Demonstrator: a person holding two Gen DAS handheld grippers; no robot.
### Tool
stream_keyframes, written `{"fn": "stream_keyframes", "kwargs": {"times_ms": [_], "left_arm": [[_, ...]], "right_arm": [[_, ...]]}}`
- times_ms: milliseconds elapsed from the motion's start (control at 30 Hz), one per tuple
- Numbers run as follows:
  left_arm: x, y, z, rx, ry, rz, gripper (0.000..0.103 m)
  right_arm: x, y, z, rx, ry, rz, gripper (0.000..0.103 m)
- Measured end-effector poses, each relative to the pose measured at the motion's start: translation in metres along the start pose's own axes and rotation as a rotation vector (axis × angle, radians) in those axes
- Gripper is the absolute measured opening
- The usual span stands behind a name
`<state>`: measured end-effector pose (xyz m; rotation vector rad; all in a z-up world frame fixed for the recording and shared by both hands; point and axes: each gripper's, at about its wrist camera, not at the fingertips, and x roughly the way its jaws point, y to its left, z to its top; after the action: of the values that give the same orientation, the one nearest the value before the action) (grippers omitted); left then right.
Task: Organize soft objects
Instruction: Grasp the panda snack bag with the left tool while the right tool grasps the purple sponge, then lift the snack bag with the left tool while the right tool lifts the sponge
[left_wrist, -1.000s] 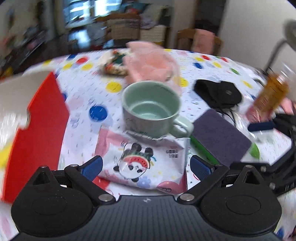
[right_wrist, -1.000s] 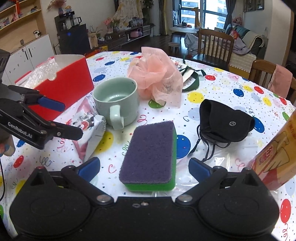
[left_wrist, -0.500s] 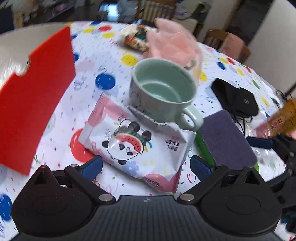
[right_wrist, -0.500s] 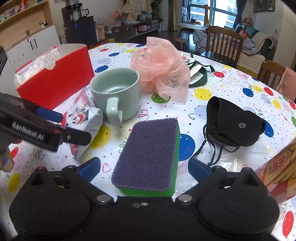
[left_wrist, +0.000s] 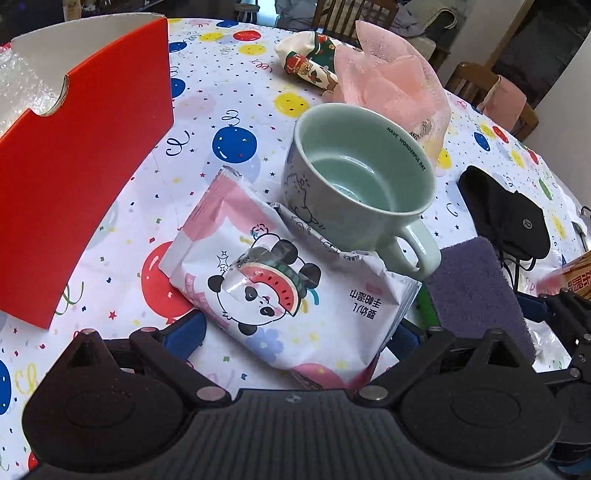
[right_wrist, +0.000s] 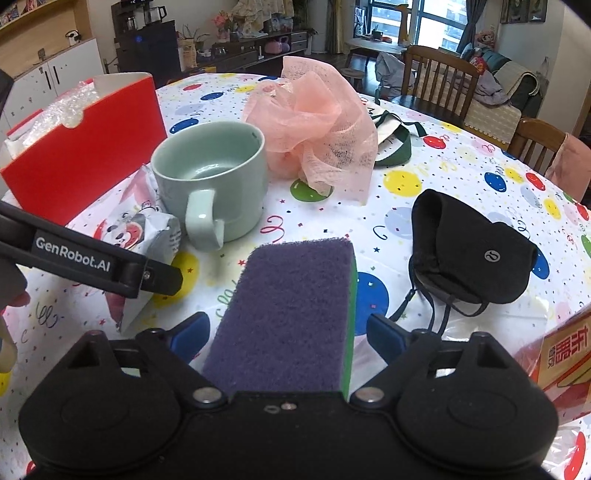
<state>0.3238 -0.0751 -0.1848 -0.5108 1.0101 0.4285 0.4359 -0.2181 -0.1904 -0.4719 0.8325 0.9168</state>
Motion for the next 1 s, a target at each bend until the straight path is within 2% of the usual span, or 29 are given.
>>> {"fn": "stream_keyframes", "kwargs": {"times_ms": [67, 167, 233, 300, 533, 767, 1000], "left_arm": [[-0.002, 0.001, -0.001, 0.001, -0.008, -0.008, 0.095], [-0.006, 0.003, -0.001, -0.009, -0.015, -0.022, 0.084], [-0.008, 0.006, -0.001, -0.008, -0.019, -0.016, 0.07], [-0.011, 0.01, -0.002, -0.014, -0.026, -0.034, 0.063], [-0.022, 0.031, -0.003, -0.033, -0.04, -0.046, 0.048], [-0.033, 0.046, -0.013, 0.025, -0.067, -0.047, 0.044], [-0.054, 0.057, -0.02, 0.071, -0.11, -0.098, 0.044]], "right_arm": [[0.001, 0.001, 0.001, -0.001, -0.001, -0.006, 0.081], [0.003, 0.003, 0.001, -0.007, 0.005, -0.022, 0.078], [0.004, 0.005, 0.0, -0.011, 0.004, -0.033, 0.077], [0.003, 0.007, 0.0, -0.014, 0.001, -0.038, 0.076], [-0.004, 0.013, -0.003, -0.026, 0.002, -0.058, 0.073], [-0.024, 0.016, -0.005, 0.011, -0.027, -0.058, 0.073], [-0.052, 0.021, -0.007, 0.091, -0.064, -0.04, 0.073]]}}
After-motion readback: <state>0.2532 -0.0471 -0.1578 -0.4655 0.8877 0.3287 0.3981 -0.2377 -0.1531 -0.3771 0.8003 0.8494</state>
